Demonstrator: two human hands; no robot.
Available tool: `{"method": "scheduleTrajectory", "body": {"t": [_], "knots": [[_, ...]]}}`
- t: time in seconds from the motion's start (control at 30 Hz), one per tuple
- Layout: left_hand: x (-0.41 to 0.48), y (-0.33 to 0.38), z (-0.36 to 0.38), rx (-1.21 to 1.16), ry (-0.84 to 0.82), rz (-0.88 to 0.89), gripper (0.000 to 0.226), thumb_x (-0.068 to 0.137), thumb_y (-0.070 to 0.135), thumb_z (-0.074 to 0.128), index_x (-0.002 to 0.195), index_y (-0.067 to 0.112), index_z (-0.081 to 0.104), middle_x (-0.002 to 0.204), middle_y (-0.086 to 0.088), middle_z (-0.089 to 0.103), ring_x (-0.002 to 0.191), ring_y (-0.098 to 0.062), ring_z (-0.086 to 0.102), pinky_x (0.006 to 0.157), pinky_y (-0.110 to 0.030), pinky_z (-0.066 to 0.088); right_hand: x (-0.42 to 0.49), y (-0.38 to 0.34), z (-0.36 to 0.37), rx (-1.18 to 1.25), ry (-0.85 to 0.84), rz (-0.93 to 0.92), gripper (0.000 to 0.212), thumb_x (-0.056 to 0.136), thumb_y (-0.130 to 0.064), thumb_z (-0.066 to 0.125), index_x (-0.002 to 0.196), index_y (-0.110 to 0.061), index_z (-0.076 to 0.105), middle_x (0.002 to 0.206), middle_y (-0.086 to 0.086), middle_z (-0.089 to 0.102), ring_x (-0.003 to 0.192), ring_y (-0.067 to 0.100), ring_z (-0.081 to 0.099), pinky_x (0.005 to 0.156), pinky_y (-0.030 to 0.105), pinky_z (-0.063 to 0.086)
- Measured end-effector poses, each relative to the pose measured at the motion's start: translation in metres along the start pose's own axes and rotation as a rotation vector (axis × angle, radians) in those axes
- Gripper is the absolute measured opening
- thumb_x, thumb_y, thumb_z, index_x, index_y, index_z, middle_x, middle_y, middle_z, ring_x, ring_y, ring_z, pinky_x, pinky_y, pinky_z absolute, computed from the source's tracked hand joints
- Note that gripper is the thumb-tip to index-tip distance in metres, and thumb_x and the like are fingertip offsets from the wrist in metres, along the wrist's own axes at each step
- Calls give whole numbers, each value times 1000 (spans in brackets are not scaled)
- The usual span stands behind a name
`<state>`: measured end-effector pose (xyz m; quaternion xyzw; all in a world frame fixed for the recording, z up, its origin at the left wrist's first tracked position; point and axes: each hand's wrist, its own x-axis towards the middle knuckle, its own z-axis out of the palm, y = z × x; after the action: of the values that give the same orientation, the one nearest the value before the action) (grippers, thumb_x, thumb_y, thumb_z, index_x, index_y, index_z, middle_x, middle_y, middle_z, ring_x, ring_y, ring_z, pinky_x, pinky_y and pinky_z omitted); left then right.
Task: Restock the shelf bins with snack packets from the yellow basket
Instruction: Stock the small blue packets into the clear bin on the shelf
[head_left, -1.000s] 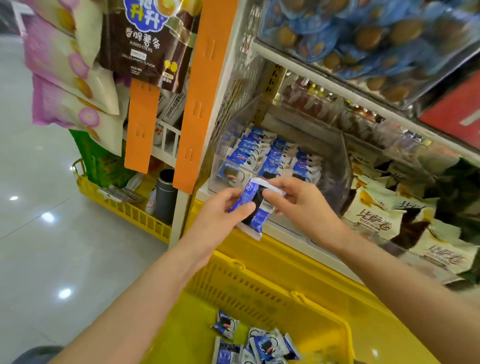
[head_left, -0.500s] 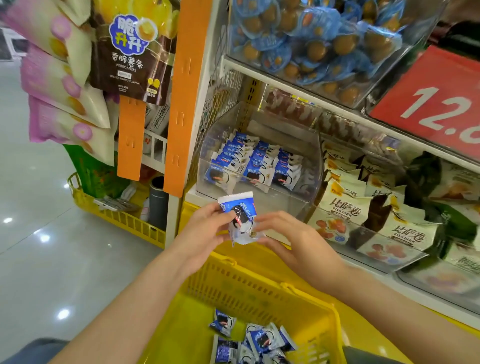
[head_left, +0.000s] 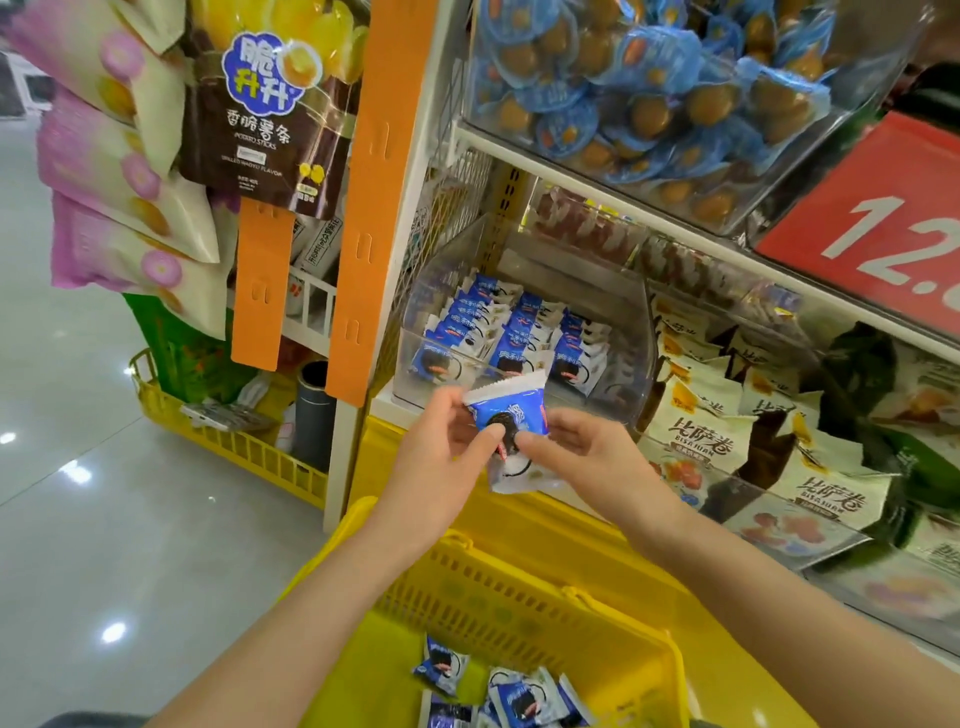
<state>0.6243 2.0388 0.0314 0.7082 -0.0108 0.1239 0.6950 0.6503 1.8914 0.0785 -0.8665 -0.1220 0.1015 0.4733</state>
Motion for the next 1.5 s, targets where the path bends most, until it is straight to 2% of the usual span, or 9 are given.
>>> {"method": "scheduleTrajectory", "body": {"t": [0.1, 0.27, 0.37, 0.5, 0.97, 1.17, 1.27, 1.4, 1.5], "knots": [[21, 1, -9, 277, -21, 161, 26, 93, 24, 52, 116, 32, 45, 110, 18, 55, 97, 11, 51, 78, -4, 39, 20, -12, -22, -21, 138, -61, 13, 86, -28, 63, 99, -28, 63, 93, -9, 70, 86, 4, 66, 74, 18, 51], [66, 1, -16, 684, -14, 335, 38, 95, 29, 46, 133, 22, 42, 131, 5, 49, 119, -5, 40, 98, -26, 31, 83, -23, -56, -348, 381, -149, 23, 86, -27, 65, 107, -21, 60, 99, -6, 63, 85, 4, 58, 67, 11, 44], [83, -11, -12, 883, -68, 341, 36, 97, 35, 38, 130, 23, 45, 127, 4, 54, 120, -13, 45, 104, -31, 27, 121, -13, -58, -632, 246, -149, 37, 86, -26, 66, 120, -14, 60, 113, 3, 64, 96, 12, 57, 82, 23, 45], [91, -23, -12, 1087, -64, 443, 43, 97, 38, 19, 111, 24, 57, 108, 6, 63, 101, -14, 51, 96, -31, 25, 151, 7, -51, -819, 34, -142, 42, 82, -27, 70, 120, -9, 61, 116, 8, 63, 93, 10, 52, 76, 17, 36], [91, -27, -13, 1066, -78, 468, 52, 94, 39, 12, 109, 23, 58, 105, 6, 63, 101, -13, 51, 97, -31, 25, 168, 31, -32, -868, -10, -95, 37, 84, -28, 68, 119, -17, 61, 119, 3, 62, 106, 17, 57, 94, 33, 47], [85, -25, -15, 1030, -90, 455, 30, 99, 29, 31, 116, 22, 55, 115, 4, 58, 111, -13, 45, 101, -28, 21, 115, 16, -26, -584, 227, -165, 33, 98, -37, 41, 119, -19, 58, 109, 0, 65, 93, 10, 57, 81, 27, 43], [75, -22, -14, 1020, -79, 453, 30, 98, 26, 38, 124, 19, 50, 124, 1, 54, 120, -15, 41, 109, -29, 19, 66, 21, -21, -725, 176, -268, 39, 98, -41, 34, 128, -22, 50, 125, -2, 59, 112, 16, 56, 91, 36, 47], [54, -20, -7, 1012, -107, 424, 39, 98, 24, 38, 136, 18, 41, 141, 0, 41, 136, -15, 28, 113, -30, 18, 13, 44, -15, -989, 202, -477, 44, 93, -25, 53, 132, -6, 49, 135, 12, 52, 126, 26, 49, 107, 39, 34], [27, -26, -1, 984, -98, 438, 34, 96, 22, 38, 127, 16, 50, 127, -2, 51, 121, -16, 44, 100, -25, 31, -14, 69, -15, -990, 251, -488, 44, 88, -19, 62, 128, -2, 54, 132, 14, 55, 125, 29, 50, 106, 44, 33]]}}
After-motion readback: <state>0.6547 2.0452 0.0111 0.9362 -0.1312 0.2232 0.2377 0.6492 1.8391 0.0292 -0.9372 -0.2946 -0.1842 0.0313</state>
